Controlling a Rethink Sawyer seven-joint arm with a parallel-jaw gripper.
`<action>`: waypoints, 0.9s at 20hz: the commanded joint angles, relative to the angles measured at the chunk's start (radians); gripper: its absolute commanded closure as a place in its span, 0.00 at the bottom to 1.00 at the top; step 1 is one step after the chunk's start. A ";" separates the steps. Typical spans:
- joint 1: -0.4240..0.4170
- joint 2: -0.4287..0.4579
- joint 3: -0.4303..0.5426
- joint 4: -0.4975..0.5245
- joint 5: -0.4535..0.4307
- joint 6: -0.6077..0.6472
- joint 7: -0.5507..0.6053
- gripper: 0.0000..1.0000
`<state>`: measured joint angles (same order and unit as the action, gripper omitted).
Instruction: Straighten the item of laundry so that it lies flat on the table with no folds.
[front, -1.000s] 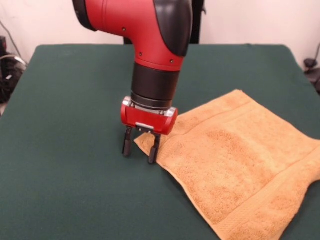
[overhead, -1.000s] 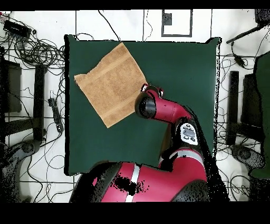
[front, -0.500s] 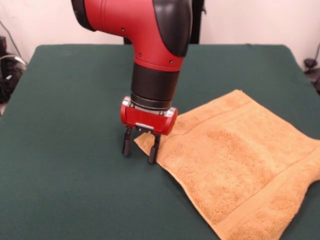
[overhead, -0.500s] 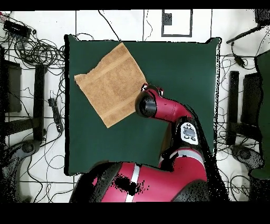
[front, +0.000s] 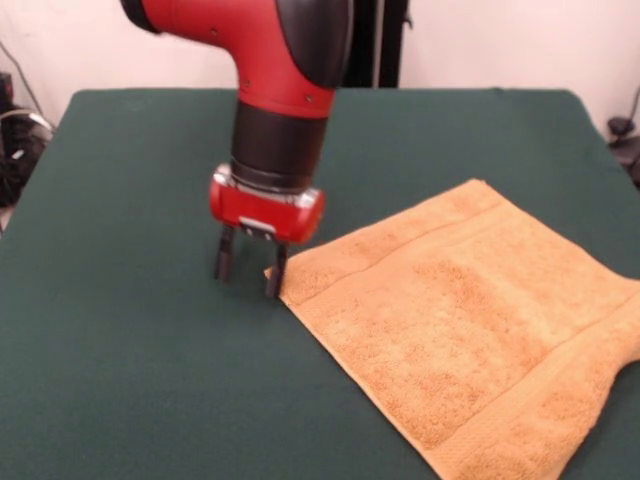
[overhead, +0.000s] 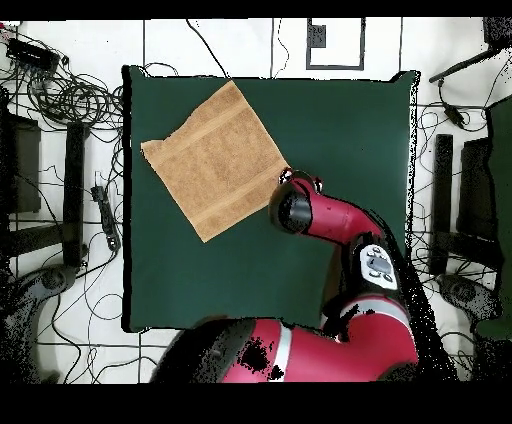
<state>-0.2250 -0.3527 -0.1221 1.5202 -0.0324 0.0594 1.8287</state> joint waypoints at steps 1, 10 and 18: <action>-0.031 -0.150 0.115 0.203 -0.051 0.112 0.077 0.00; 0.048 -0.093 0.074 0.145 -0.052 0.052 0.111 0.00; 0.072 -0.058 0.112 0.123 -0.016 0.037 0.141 0.00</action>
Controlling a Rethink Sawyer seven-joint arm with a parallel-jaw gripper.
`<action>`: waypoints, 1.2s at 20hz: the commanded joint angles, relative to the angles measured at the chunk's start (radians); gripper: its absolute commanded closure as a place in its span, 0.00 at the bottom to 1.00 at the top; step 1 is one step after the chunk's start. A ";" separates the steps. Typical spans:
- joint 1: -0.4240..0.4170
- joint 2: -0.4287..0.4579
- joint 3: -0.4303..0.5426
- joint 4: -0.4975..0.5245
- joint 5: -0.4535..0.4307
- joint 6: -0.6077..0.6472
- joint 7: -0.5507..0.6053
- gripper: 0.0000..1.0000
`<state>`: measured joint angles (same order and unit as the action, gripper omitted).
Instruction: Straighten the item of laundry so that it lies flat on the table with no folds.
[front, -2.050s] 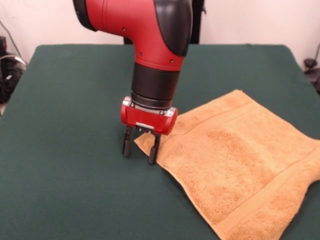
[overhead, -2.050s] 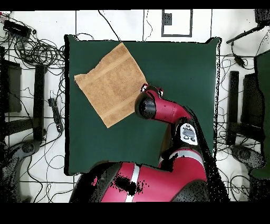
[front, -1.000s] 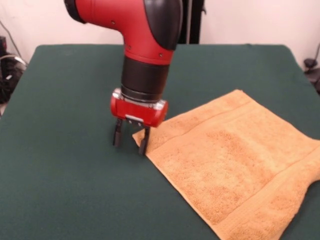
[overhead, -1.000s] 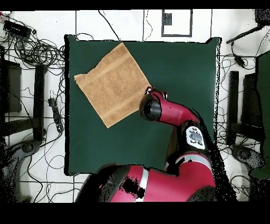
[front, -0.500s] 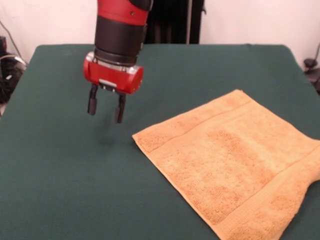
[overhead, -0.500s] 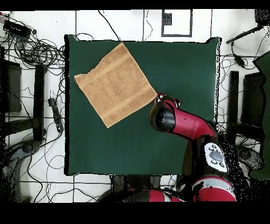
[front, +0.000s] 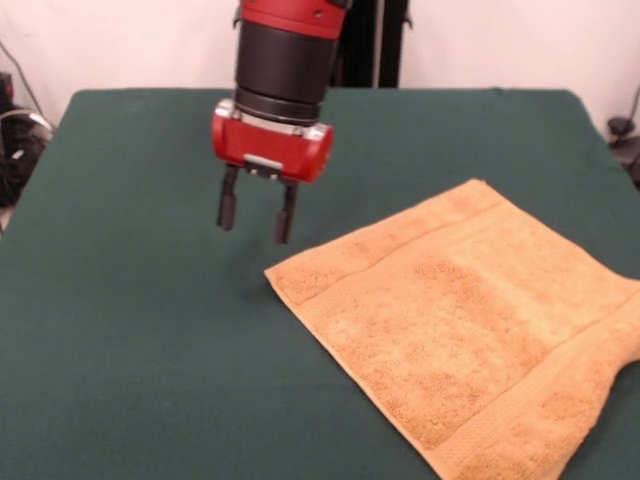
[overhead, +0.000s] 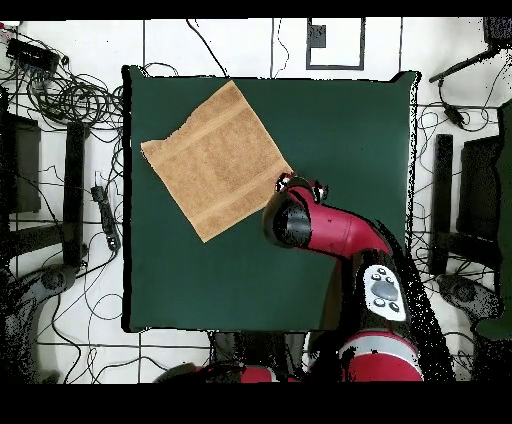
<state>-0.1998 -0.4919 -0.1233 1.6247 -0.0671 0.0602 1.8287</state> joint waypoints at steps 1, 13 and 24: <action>0.039 0.086 0.130 0.018 0.022 0.043 0.140 0.00; 0.045 0.193 0.141 -0.073 0.039 0.021 0.139 0.00; 0.107 0.297 0.088 -0.159 0.063 -0.003 0.168 0.00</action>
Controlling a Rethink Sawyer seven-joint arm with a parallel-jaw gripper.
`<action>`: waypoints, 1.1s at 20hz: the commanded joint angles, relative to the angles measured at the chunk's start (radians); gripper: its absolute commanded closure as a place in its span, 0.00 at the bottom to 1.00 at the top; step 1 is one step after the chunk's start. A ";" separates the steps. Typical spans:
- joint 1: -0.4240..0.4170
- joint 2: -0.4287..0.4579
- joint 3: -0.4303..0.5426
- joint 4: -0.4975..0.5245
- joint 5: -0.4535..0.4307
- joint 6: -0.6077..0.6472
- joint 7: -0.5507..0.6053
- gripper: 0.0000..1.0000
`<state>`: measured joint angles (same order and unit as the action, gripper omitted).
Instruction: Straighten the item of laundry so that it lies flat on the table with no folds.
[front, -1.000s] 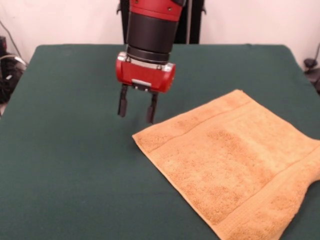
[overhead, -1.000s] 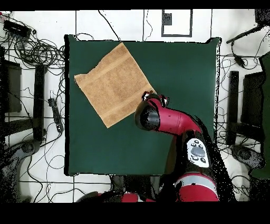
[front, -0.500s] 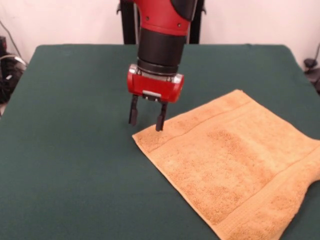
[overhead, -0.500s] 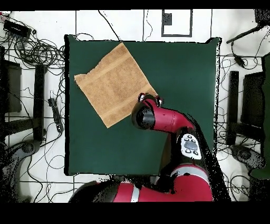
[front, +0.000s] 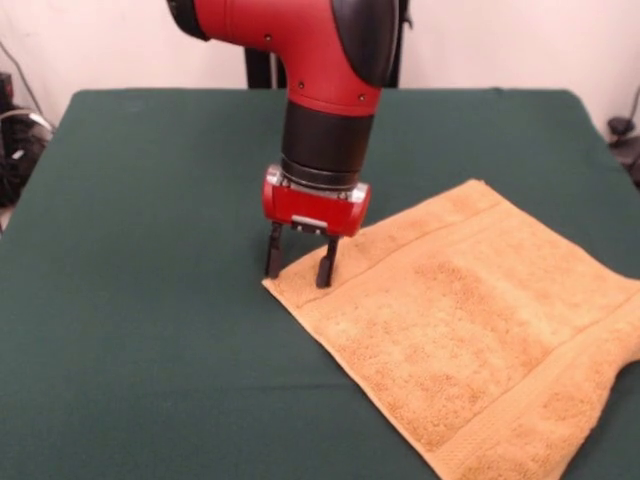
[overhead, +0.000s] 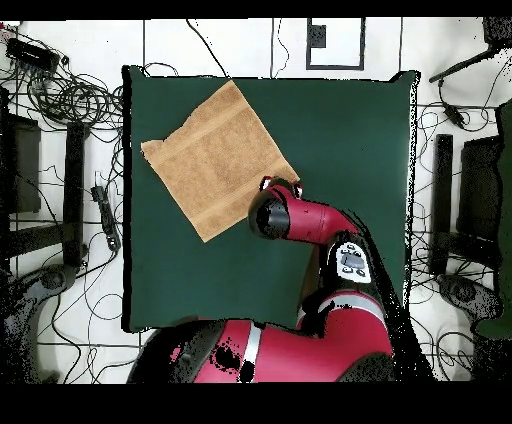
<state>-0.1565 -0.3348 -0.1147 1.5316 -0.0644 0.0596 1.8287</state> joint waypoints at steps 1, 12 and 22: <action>0.064 0.151 0.078 -0.077 0.064 -0.003 0.169 0.00; 0.085 0.196 0.024 -0.122 0.124 0.029 0.209 1.00; 0.102 0.163 -0.051 -0.050 0.168 0.116 0.186 1.00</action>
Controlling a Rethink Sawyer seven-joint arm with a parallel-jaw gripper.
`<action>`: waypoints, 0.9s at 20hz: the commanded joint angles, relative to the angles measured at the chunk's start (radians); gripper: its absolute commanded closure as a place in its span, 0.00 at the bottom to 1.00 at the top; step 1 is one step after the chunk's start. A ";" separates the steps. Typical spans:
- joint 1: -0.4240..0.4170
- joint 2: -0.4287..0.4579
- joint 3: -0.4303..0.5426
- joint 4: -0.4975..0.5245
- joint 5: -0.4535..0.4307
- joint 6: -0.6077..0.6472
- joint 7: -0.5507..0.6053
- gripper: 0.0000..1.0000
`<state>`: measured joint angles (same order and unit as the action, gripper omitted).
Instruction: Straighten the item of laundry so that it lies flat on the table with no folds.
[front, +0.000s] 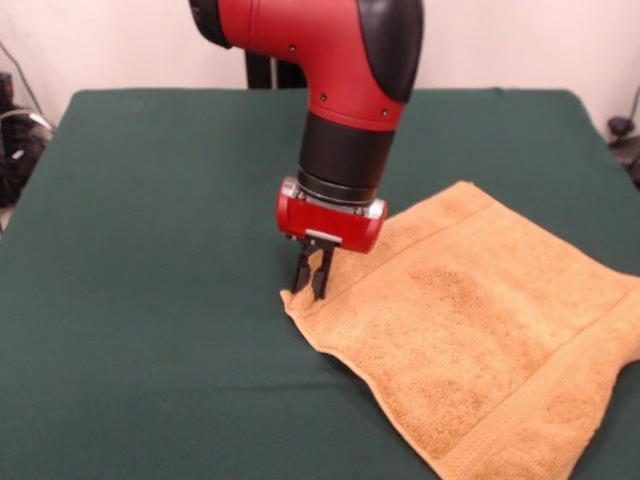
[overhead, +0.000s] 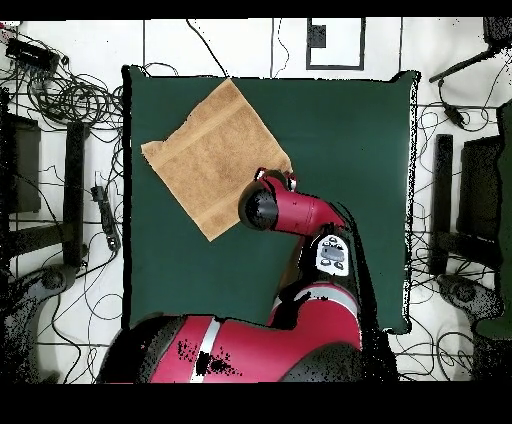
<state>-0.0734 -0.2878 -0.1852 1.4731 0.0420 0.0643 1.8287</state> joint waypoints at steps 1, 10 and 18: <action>0.024 0.113 0.009 0.017 0.066 0.120 0.189 1.00; -0.077 0.059 0.063 0.156 -0.016 -0.009 0.158 1.00; -0.188 0.034 0.117 0.228 -0.116 -0.090 0.113 1.00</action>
<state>-0.1801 -0.3171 -0.1442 1.5309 0.0108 0.0123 1.8287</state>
